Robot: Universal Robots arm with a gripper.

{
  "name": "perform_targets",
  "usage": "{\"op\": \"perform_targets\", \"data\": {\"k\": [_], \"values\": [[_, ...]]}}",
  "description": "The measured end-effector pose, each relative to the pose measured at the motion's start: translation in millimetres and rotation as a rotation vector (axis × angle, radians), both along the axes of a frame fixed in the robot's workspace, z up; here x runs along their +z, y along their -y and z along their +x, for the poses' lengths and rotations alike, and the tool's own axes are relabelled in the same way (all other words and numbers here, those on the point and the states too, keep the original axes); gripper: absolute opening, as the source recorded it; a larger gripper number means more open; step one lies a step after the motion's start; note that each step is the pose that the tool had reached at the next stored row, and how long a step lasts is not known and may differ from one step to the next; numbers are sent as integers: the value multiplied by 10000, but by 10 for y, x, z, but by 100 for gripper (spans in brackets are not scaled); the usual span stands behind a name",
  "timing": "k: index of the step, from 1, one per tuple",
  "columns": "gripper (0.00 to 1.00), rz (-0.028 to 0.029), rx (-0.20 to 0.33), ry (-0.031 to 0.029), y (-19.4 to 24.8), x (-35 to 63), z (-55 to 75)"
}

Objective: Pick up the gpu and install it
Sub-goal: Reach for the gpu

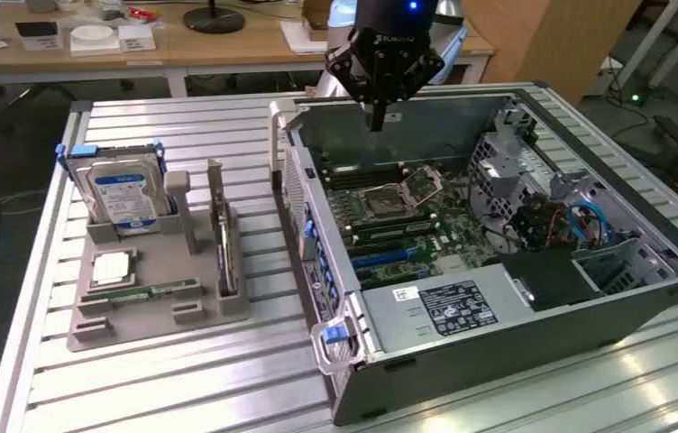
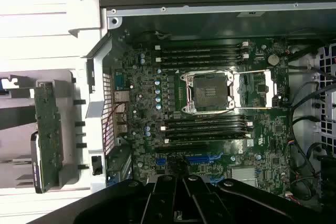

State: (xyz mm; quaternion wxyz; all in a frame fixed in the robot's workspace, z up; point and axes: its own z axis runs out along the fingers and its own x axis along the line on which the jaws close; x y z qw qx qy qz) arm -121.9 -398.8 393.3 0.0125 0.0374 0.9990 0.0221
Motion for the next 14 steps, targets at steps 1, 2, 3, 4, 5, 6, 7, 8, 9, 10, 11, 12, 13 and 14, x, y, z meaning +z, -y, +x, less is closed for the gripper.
{"op": "perform_targets", "data": {"k": [1,2,3,4,5,6,7,8,9,10,11,12,13,14], "values": [[11,-1,0,0,0,0,0],[11,0,0,0,0,0,0],[11,0,1,1,0,0,-2],[11,-1,-2,0,0,1,-10],[11,-1,-2,-1,0,1,-24],[11,-2,0,-1,0,1,-45],[11,-1,-1,0,0,0,-73],[11,-1,-1,-1,0,0,-103],[11,-1,0,0,0,1,-133],[11,-1,1,0,0,0,-164],[11,-1,0,0,0,1,-203],[11,0,0,0,0,0,-240],[11,0,0,0,0,0,-277],[11,0,0,0,0,0,-312]]}}
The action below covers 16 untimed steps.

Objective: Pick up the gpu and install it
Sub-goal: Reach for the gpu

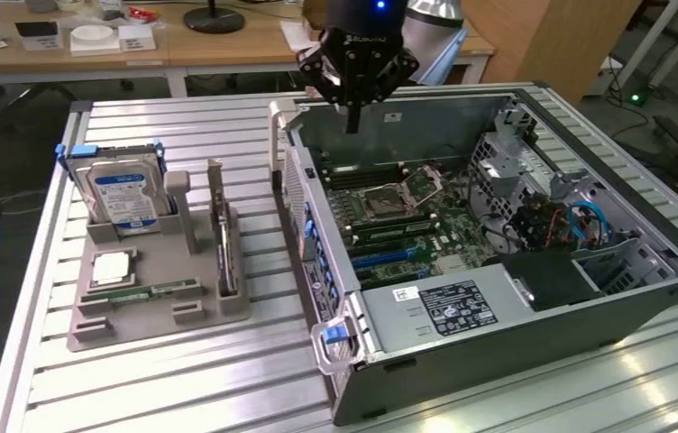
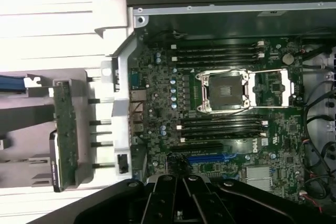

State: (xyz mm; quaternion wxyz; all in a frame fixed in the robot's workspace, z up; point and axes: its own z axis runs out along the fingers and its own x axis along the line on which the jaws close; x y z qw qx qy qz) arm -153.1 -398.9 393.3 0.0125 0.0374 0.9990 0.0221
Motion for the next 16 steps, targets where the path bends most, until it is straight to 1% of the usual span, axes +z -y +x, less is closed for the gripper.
{"op": "perform_targets", "data": {"k": [16], "values": [[11,0,0,0,0,0,-584]]}}
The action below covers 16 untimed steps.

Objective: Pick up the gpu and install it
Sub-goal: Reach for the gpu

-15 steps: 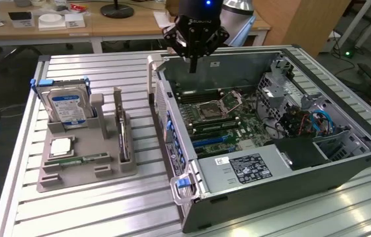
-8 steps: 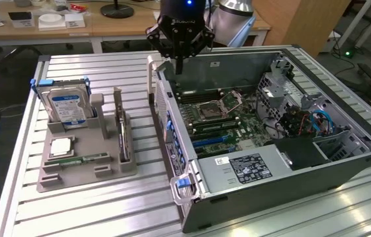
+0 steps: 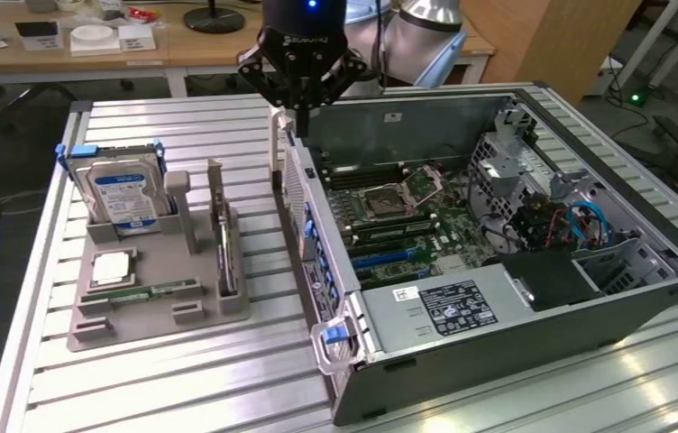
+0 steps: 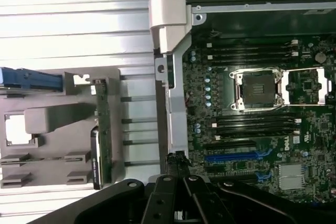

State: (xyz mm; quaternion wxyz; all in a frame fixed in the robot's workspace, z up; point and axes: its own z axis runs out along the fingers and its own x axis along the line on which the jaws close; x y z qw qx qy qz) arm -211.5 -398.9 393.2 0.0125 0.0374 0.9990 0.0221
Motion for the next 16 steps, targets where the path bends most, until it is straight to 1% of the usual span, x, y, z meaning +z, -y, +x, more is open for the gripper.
{"op": "perform_targets", "data": {"k": [16], "values": [[11,0,0,0,0,-1,-580]]}}
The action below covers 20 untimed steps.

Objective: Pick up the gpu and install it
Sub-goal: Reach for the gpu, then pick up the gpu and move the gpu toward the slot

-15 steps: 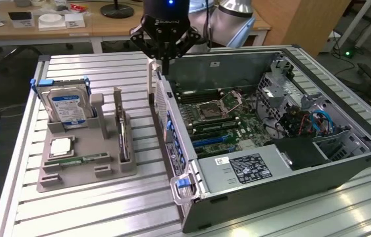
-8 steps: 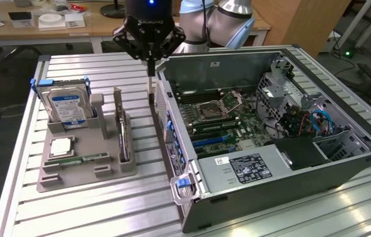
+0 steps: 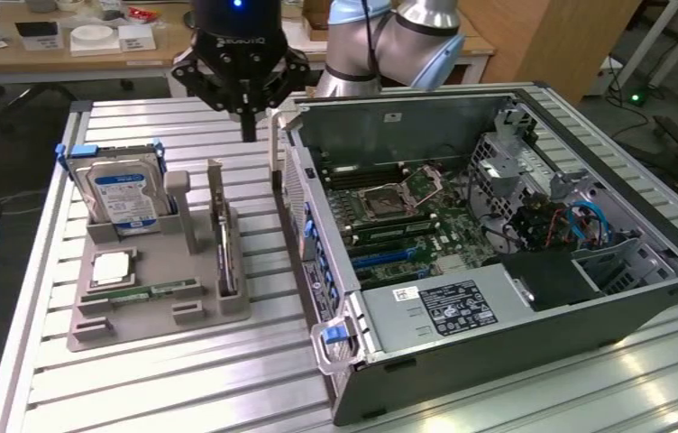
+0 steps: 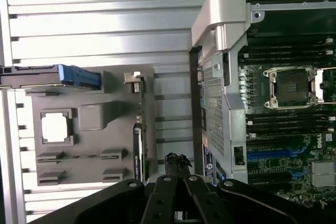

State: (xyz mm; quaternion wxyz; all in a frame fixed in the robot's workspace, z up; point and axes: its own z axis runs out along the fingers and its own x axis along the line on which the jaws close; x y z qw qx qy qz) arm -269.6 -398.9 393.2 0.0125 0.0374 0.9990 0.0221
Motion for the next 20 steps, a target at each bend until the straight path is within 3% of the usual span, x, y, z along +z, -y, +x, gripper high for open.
{"op": "perform_targets", "data": {"k": [13,20], "values": [[11,0,0,-1,0,-1,-495],[11,0,-1,0,0,0,-501]]}}
